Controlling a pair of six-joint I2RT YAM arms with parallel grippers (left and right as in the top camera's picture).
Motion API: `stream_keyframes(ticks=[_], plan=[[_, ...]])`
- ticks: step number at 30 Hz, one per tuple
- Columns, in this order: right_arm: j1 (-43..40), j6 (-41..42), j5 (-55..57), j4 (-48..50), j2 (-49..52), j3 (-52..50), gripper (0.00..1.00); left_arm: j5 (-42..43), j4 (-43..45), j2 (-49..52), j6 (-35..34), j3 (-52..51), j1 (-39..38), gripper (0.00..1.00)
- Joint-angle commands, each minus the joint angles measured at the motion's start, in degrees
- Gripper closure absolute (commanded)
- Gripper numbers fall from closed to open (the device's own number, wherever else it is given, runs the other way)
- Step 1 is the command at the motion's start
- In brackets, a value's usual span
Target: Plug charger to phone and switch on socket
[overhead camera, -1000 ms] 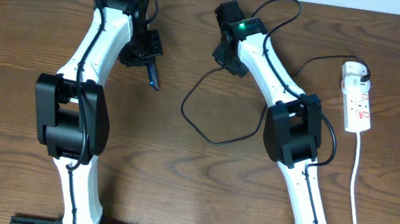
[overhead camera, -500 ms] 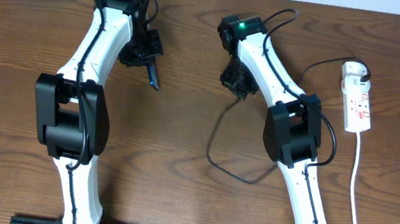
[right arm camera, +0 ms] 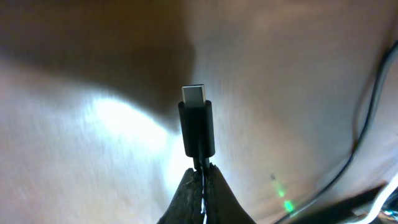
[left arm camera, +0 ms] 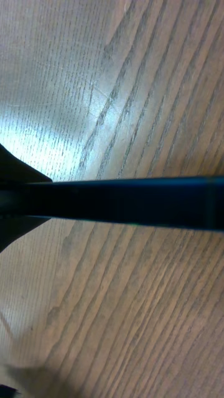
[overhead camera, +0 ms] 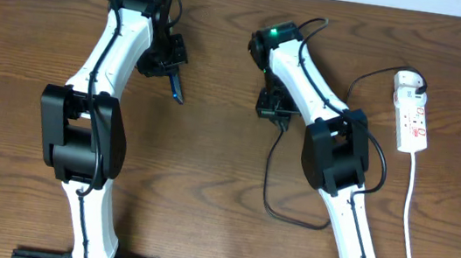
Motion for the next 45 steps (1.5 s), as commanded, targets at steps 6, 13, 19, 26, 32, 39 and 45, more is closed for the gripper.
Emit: stream_keyframes(ticks=[6, 13, 19, 26, 32, 39, 45], plan=[[4.6, -1.3, 2.9, 5.1, -10.3, -15.4, 0.97, 0.0, 0.3, -1.6, -0.3, 0.7, 0.0, 0.93], [4.1, -1.1, 2.7, 9.7, -12.9, -20.9, 0.42, 0.0, 0.3, -1.6, -0.3, 0.7, 0.0, 0.93], [3.3, -2.4, -1.2, 11.8, -16.6, -20.9, 0.23, 0.0, 0.3, -1.6, -0.3, 0.7, 0.0, 0.93], [-2.5, -7.3, -15.5, 17.2, -20.9, -20.9, 0.04, 0.0, 0.3, -1.6, -0.3, 0.7, 0.0, 0.93], [-7.0, -9.4, -25.0, 23.4, -20.8, -29.4, 0.16, 0.0, 0.3, -1.6, -0.3, 0.7, 0.0, 0.93], [-8.8, -9.5, -32.9, 36.2, -20.8, -41.8, 0.18, 0.0, 0.3, -1.6, -0.3, 0.7, 0.0, 0.93], [-8.8, -5.7, -29.5, 39.0, -20.8, -43.2, 0.31, 0.0, 0.3, -1.6, -0.3, 0.7, 0.0, 0.93]])
